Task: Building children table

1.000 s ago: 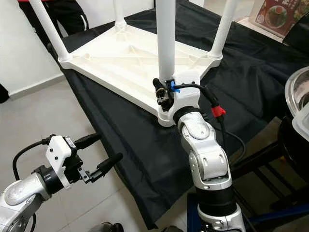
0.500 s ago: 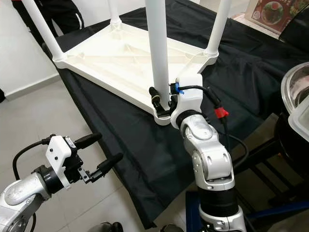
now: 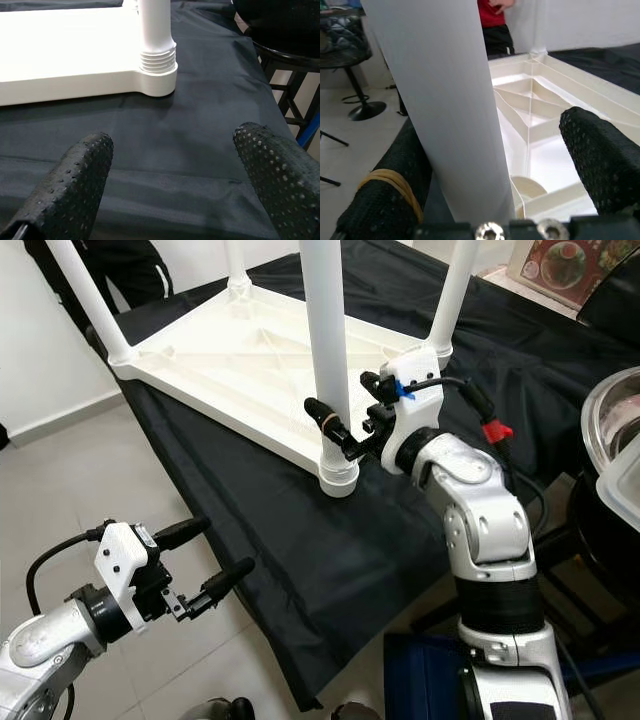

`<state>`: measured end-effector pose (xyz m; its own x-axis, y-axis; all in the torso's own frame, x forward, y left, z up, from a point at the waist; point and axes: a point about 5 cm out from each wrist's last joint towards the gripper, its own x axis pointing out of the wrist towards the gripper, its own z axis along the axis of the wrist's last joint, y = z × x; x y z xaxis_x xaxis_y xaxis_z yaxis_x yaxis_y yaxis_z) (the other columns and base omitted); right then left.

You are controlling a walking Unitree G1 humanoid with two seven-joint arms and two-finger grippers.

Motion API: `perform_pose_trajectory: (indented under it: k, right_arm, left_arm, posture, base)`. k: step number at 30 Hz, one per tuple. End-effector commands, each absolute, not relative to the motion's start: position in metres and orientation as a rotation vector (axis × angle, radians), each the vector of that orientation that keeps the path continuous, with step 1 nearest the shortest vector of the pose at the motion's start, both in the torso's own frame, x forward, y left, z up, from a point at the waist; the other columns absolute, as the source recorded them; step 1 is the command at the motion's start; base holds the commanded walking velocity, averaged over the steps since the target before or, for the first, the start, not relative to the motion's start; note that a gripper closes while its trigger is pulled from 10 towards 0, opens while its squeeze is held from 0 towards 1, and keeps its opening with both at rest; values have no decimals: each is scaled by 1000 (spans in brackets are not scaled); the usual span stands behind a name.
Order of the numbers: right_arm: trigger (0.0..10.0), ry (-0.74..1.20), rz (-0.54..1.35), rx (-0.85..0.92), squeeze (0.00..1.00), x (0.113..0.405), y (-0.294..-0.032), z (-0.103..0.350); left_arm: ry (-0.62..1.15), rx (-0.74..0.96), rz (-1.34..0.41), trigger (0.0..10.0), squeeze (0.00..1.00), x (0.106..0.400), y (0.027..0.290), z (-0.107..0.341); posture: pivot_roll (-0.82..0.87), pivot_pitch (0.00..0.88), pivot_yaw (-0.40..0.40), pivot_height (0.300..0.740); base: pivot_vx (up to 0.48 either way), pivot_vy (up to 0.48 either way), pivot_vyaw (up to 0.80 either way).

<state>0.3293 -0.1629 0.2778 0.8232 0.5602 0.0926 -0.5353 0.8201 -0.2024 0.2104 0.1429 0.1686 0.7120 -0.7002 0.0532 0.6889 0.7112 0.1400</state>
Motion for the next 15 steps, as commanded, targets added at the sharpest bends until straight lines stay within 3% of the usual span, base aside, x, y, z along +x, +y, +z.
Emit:
perform_pose_trajectory:
  k: [1, 5, 6, 7, 15]
  right_arm:
    - [10000, -174, 606, -171, 0, 330, -164, 281]
    - [10000, -186, 629, -182, 0, 334, -163, 284]
    - [1647, -191, 643, -182, 0, 336, -162, 285]
    - [0, -194, 650, -188, 0, 338, -163, 286]
    - [0, -172, 599, -203, 0, 337, -169, 279]
  left_arm:
    - [-96, 113, -782, 10000, 0, 207, 142, 167]
    - [-96, 114, -782, 10000, 0, 207, 142, 168]
    - [-96, 115, -781, 10000, 0, 207, 142, 168]
    - [-97, 116, -781, 10000, 0, 206, 143, 168]
    - [-93, 115, -781, 10000, 0, 205, 142, 168]
  posture:
    - [-6, 202, -6, 740]
    - [0, 202, -7, 740]
    - [1, 203, -7, 740]
    - [3, 205, -8, 740]
    - [-6, 207, -6, 740]
  base:
    - [0, 0, 0]
    - [0, 0, 0]
    - [0, 0, 0]
    - [0, 0, 0]
    - [0, 0, 0]
